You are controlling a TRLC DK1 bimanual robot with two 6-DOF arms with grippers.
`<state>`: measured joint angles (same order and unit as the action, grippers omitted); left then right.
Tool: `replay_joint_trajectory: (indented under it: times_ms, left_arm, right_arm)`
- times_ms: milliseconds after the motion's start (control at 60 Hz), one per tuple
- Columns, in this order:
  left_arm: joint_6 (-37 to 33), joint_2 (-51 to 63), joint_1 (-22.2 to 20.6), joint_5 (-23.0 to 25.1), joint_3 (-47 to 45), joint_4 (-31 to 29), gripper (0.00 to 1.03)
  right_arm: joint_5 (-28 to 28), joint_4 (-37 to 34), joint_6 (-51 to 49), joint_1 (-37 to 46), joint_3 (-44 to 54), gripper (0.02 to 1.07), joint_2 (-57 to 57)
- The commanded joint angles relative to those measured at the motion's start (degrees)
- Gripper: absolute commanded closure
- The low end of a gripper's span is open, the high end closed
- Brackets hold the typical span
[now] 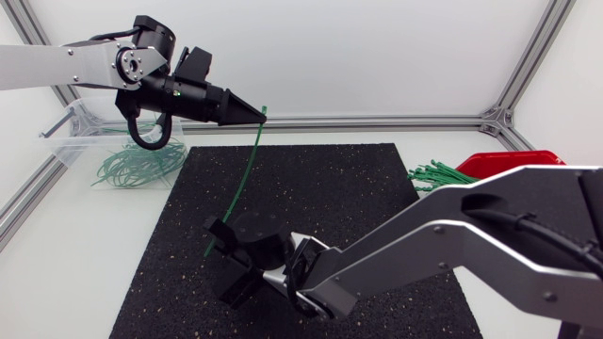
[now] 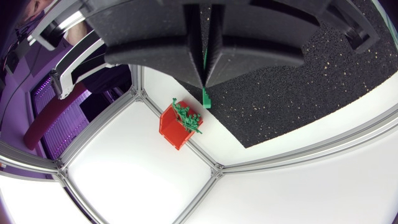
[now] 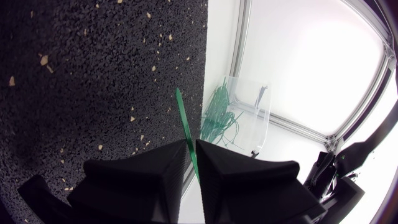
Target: Take a green cable tie from the red box, thread the tail through the head to close it, then place it in the transparent bin on the left.
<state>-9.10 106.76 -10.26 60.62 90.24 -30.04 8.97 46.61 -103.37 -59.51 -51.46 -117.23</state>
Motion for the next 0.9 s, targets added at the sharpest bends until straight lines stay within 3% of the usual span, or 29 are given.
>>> replay_joint_trajectory:
  times_ms: [0, 50, 467, 883]
  left_arm:
    - [-1.53, -1.82, 0.33, 0.73, -1.47, -0.54, 1.0]
    - [-1.62, -1.91, 0.33, 0.73, -1.47, -0.54, 1.0]
    - [-2.5, -2.96, 0.77, 0.99, -2.08, -0.54, 1.0]
    - [-1.71, -10.61, 2.26, 3.54, -7.44, -0.98, 1.0]
  right_arm:
    - [0.08, 1.03, -0.69, -0.35, -1.01, 0.91, -0.46]
    - [0.43, 0.5, -1.66, -0.35, -1.1, 1.02, -0.54]
    - [0.52, -1.17, 3.18, -0.35, -2.15, 1.02, 2.88]
    - [0.7, -26.13, 28.23, -1.05, -3.73, 1.02, 21.17]
